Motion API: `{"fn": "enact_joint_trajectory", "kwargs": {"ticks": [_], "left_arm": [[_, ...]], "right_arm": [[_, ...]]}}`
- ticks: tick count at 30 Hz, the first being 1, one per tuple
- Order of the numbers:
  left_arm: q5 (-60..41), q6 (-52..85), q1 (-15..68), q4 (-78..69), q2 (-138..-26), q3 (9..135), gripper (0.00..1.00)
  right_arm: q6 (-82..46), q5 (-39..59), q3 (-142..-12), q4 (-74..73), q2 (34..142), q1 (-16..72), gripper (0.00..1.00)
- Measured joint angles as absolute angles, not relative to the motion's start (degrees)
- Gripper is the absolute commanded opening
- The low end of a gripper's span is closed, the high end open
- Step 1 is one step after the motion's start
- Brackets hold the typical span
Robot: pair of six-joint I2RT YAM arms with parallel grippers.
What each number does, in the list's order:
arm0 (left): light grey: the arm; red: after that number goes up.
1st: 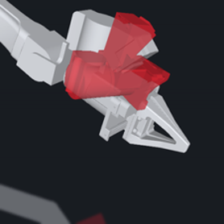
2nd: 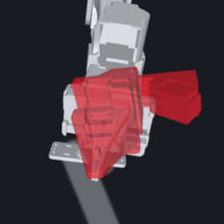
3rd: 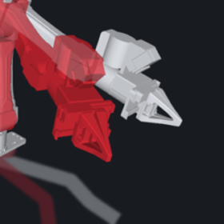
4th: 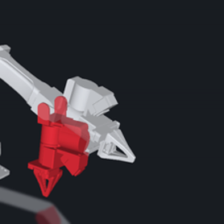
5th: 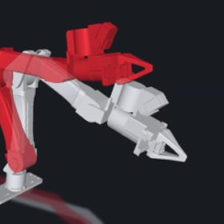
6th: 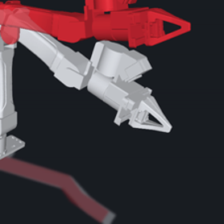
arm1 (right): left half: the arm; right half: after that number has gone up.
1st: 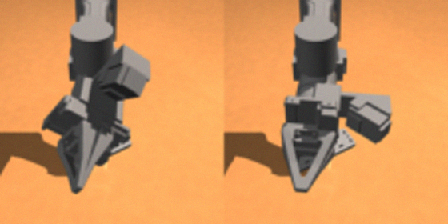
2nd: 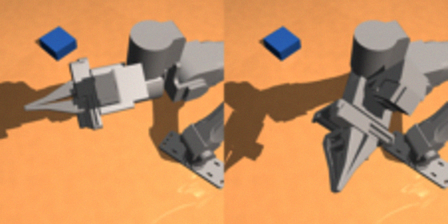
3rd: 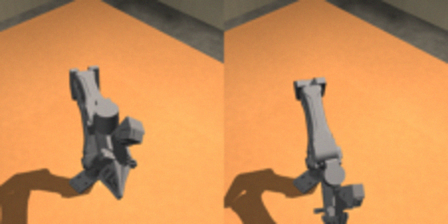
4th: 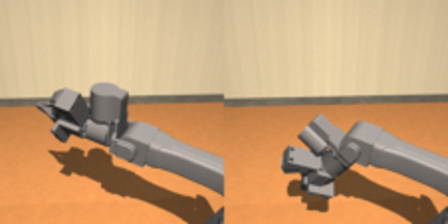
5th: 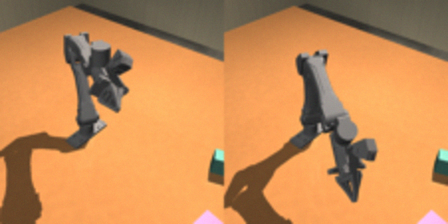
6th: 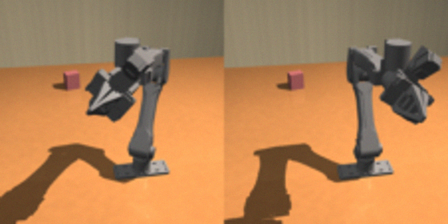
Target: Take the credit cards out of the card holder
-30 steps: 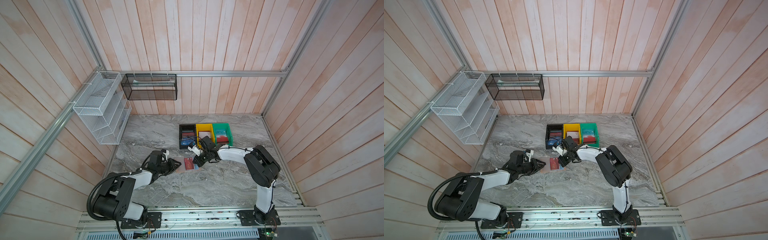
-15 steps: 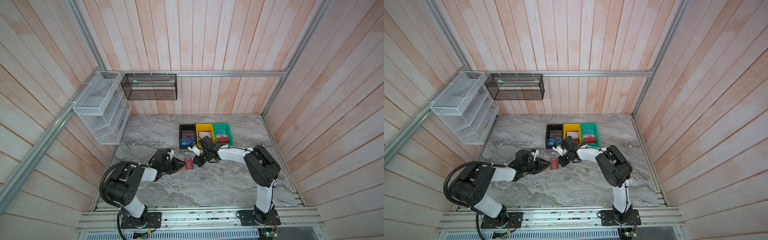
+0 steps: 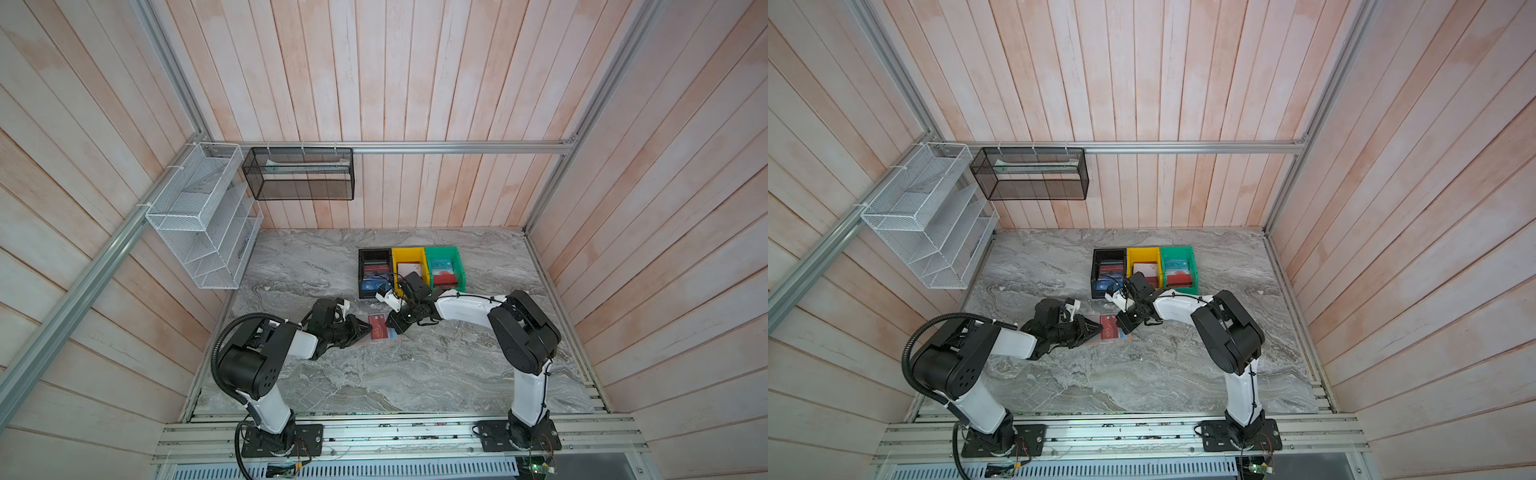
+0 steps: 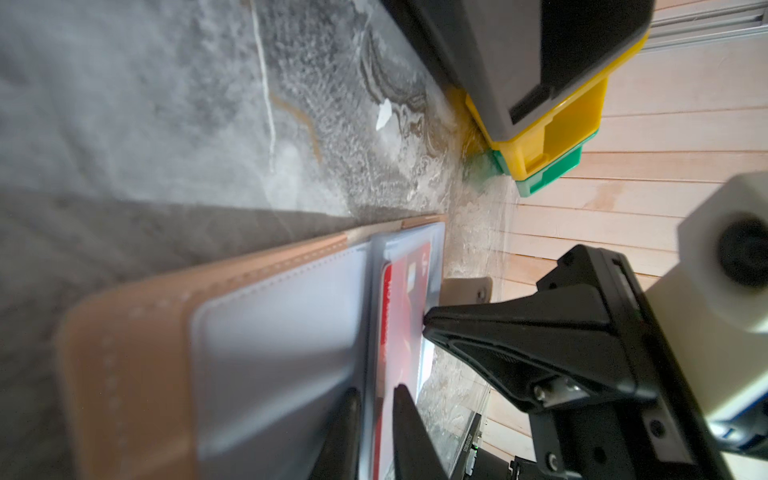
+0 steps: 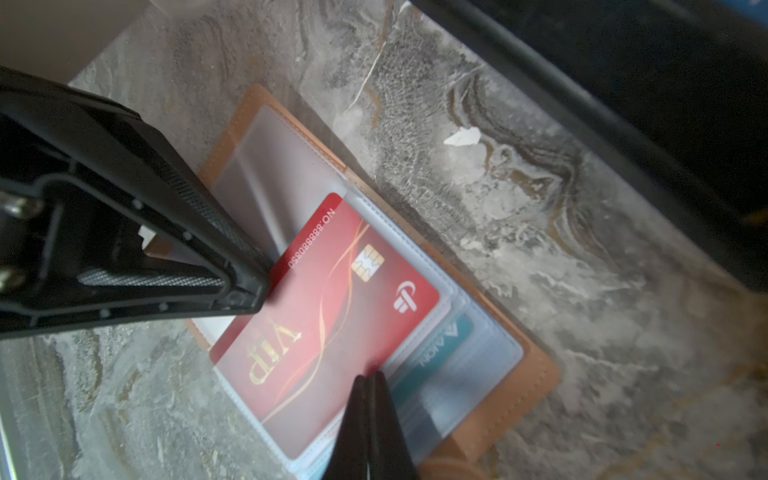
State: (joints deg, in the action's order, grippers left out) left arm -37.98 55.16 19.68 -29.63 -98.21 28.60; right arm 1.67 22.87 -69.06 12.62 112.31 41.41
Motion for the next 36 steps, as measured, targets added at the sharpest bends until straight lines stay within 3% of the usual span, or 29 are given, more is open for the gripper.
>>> {"fn": "enact_joint_trajectory", "kwargs": {"ticks": [31, 36], "left_arm": [[-38.61, 54.11, 18.79, -29.54, -97.97, 27.75, 0.08], [-38.87, 53.58, 17.89, -29.50, -97.14, 27.00, 0.00]], "right_arm": [[1.65, 23.31, -68.99, 12.60, 112.33, 41.21, 0.00], [1.65, 23.51, -68.99, 12.58, 112.42, 41.15, 0.00]]}}
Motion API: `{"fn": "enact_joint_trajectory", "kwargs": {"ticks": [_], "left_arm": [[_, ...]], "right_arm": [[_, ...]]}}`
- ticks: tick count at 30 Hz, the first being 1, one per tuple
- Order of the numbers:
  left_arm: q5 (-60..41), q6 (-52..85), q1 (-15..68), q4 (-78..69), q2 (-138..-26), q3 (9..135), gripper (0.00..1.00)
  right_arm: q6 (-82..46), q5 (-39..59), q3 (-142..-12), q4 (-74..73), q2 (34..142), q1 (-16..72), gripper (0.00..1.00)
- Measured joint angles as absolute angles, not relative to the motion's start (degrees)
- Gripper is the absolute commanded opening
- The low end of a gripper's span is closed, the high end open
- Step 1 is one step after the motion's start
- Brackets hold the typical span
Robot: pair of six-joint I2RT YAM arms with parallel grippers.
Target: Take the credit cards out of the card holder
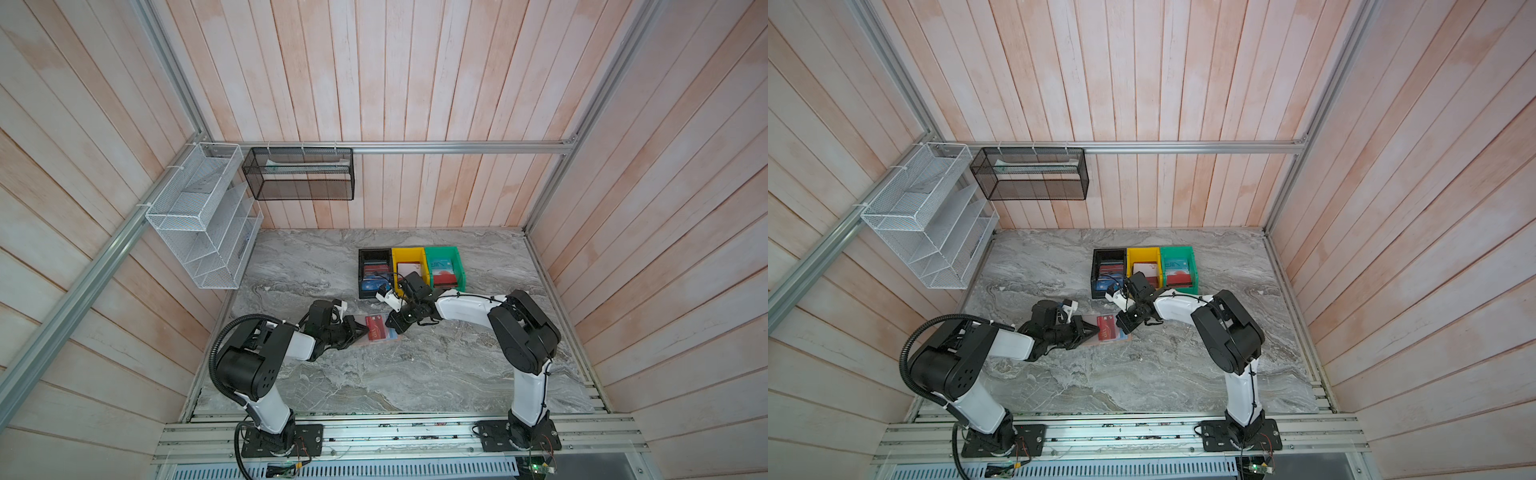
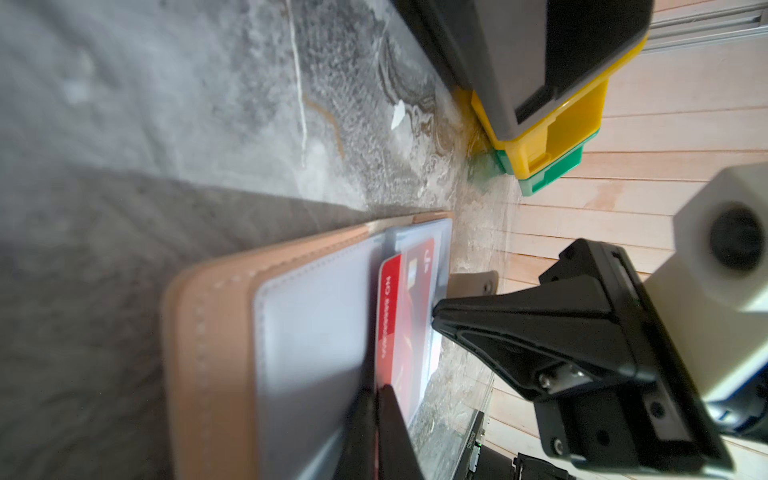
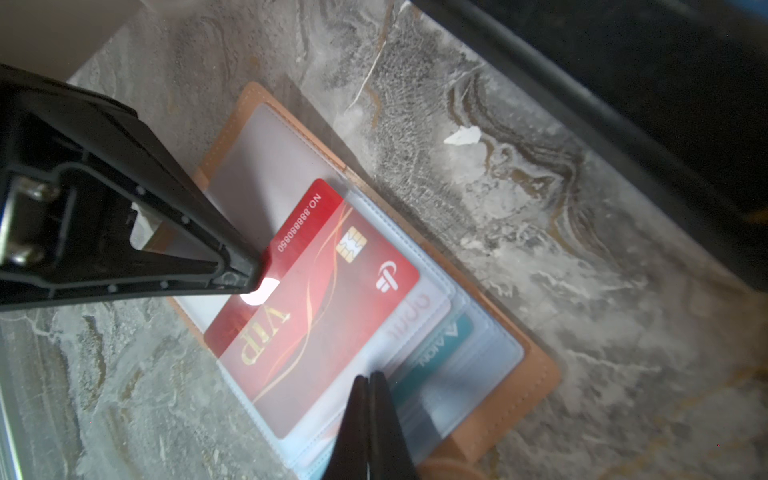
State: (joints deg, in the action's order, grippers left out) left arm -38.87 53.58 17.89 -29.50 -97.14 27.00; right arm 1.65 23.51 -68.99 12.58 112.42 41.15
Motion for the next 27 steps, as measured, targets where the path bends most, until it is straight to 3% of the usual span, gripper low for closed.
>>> {"fn": "enact_joint_trajectory", "kwargs": {"ticks": [14, 27], "left_arm": [[-39.18, 51.53, 16.19, -26.94, -92.77, 25.91, 0.00], [-35.31, 48.27, 15.64, -17.41, -77.23, 24.82, 0.00]], "right_arm": [[1.15, 28.08, -69.58, 15.62, 112.38, 40.23, 0.02], [-3.46, 45.15, -76.34, 20.21, 109.10, 34.39, 0.17]]}}
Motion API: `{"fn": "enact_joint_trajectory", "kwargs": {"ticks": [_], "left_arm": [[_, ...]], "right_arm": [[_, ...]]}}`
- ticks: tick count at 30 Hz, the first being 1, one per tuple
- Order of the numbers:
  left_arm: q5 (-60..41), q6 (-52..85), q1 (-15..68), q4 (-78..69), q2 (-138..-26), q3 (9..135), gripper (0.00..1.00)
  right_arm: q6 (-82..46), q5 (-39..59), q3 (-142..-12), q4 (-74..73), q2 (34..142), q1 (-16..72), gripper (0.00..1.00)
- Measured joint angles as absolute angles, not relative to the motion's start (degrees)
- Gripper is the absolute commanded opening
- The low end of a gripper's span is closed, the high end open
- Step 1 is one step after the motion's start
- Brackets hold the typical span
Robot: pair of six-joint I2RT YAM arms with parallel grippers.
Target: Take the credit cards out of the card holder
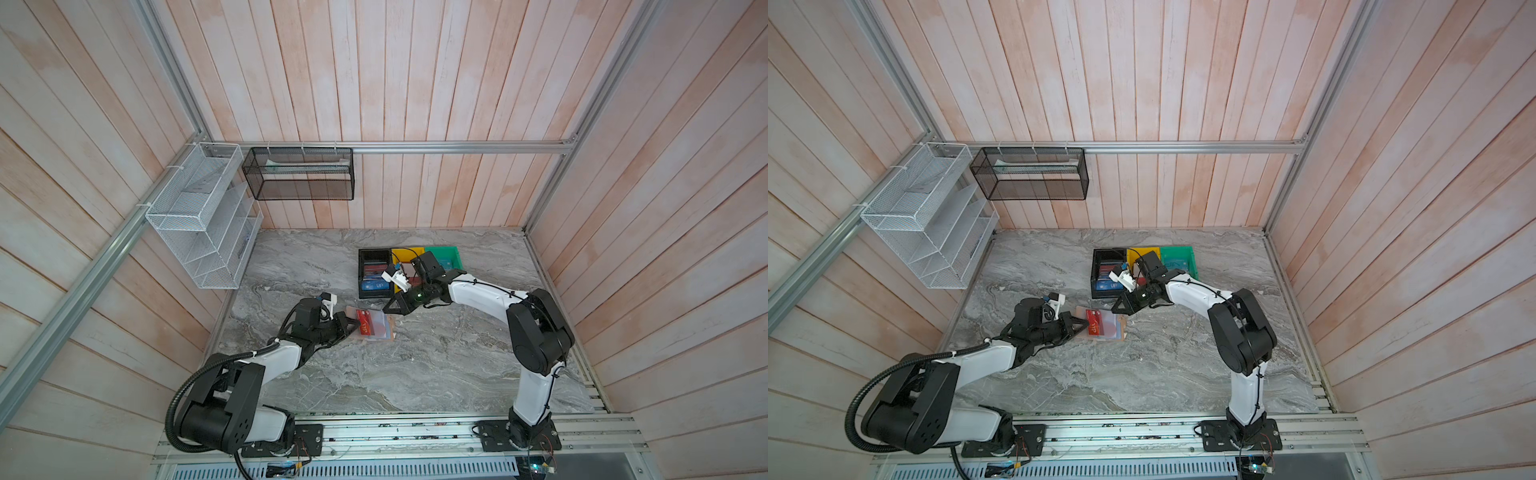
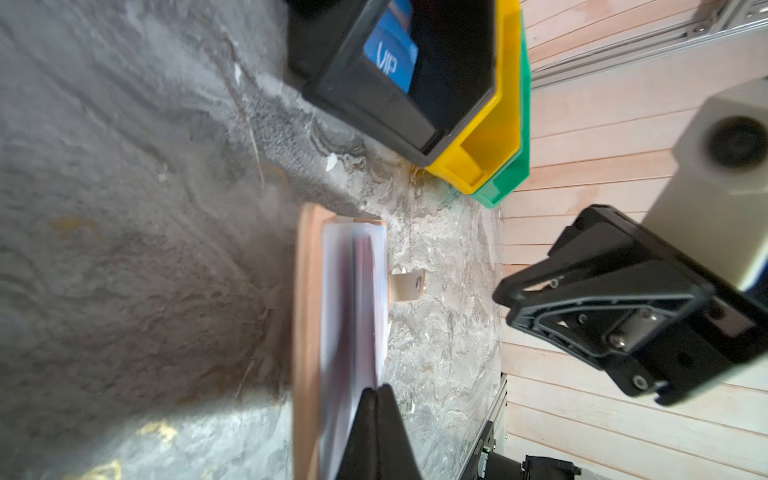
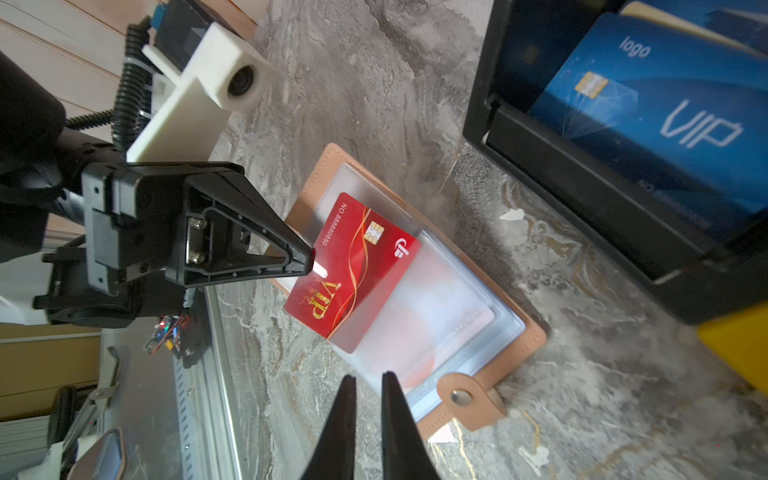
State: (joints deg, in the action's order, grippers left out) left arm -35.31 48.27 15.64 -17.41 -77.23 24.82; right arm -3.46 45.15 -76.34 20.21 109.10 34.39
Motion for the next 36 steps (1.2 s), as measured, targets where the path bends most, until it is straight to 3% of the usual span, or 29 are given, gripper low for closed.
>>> {"fn": "enact_joint_trajectory", "kwargs": {"ticks": [10, 36], "left_arm": [[-34.92, 50.94, 15.64, -20.88, -72.20, 22.39, 0.00], [-29.45, 60.69, 19.86, -43.00, -73.63, 15.81, 0.00]], "right_arm": [[-4.60, 53.36, -76.38, 21.08, 110.54, 34.04, 0.27], [-7.40, 61.41, -76.05, 16.58, 115.20, 34.04, 0.33]]}}
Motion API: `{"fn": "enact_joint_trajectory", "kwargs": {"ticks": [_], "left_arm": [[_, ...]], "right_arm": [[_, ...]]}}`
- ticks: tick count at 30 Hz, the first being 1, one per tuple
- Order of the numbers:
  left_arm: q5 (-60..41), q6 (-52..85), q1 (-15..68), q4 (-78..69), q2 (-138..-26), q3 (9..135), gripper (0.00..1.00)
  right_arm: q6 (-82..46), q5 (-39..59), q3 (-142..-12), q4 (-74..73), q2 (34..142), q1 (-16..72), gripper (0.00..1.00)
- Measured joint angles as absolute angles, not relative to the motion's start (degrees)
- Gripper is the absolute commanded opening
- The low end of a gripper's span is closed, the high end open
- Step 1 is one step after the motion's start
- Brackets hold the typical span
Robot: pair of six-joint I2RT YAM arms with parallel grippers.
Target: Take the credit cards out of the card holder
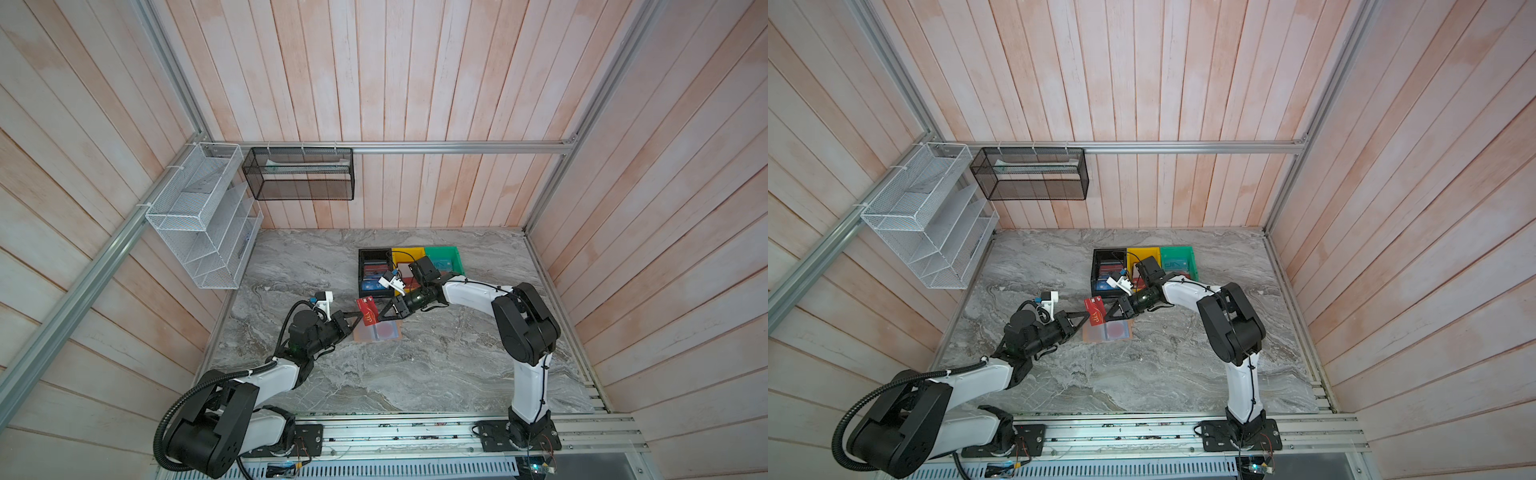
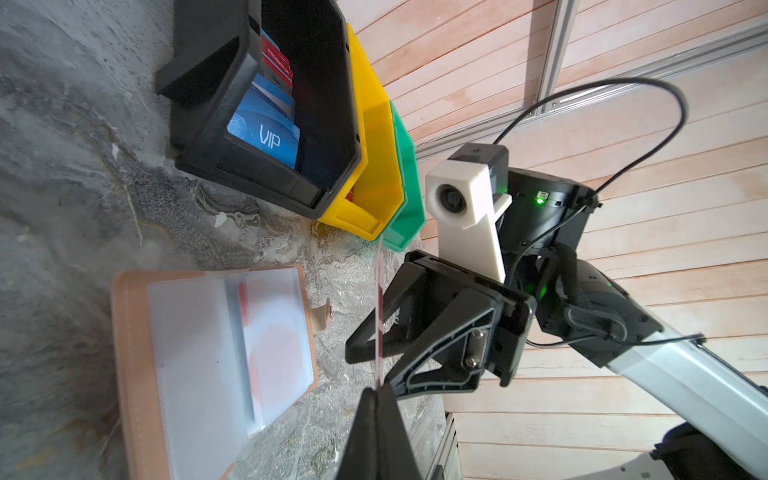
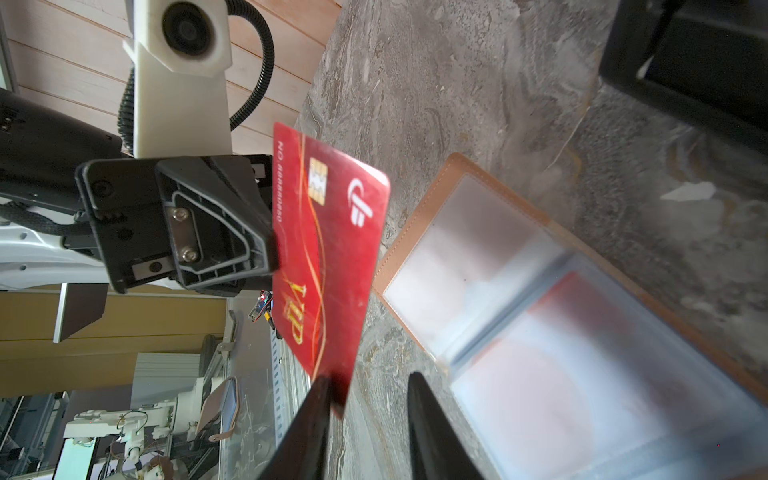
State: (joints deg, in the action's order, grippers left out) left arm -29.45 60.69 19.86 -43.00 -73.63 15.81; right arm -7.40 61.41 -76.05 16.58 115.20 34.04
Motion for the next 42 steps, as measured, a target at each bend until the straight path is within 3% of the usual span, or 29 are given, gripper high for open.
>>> {"fn": "enact_joint_trajectory", "kwargs": {"ticks": [16, 27, 32, 34, 36, 39, 42], "left_arm": [[-27.73, 61.80, 20.82, -47.79, -77.69, 15.73, 0.00], [-26.52, 61.95, 21.17, -48.38, -78.32, 15.55, 0.00], [-26.04, 61.93, 21.82, -48.21, -78.41, 14.98, 0.00], [-26.04, 61.91, 21.96, -48.07, -78.41, 14.92, 0.06], [-25.98, 61.28, 22.11, -47.57, -78.17, 14.92, 0.23], [-26.09, 60.16, 22.61, -44.91, -76.71, 14.92, 0.39], [-25.98, 59.18, 22.76, -41.30, -74.06, 15.20, 0.40]], "right_arm": [[-9.93, 63.99, -76.05, 13.17, 115.24, 34.09, 0.26], [-10.92, 64.99, -76.05, 12.14, 115.28, 33.85, 0.01], [-10.07, 65.69, -76.16, 13.78, 115.28, 33.87, 0.00], [-9.02, 65.63, -76.71, 15.44, 115.35, 33.85, 0.00], [-7.64, 65.41, -77.65, 17.37, 115.50, 33.85, 0.00], [-3.79, 64.05, -79.44, 20.71, 115.50, 33.89, 0.00], [0.71, 61.14, -81.28, 24.86, 115.50, 33.54, 0.00]]}}
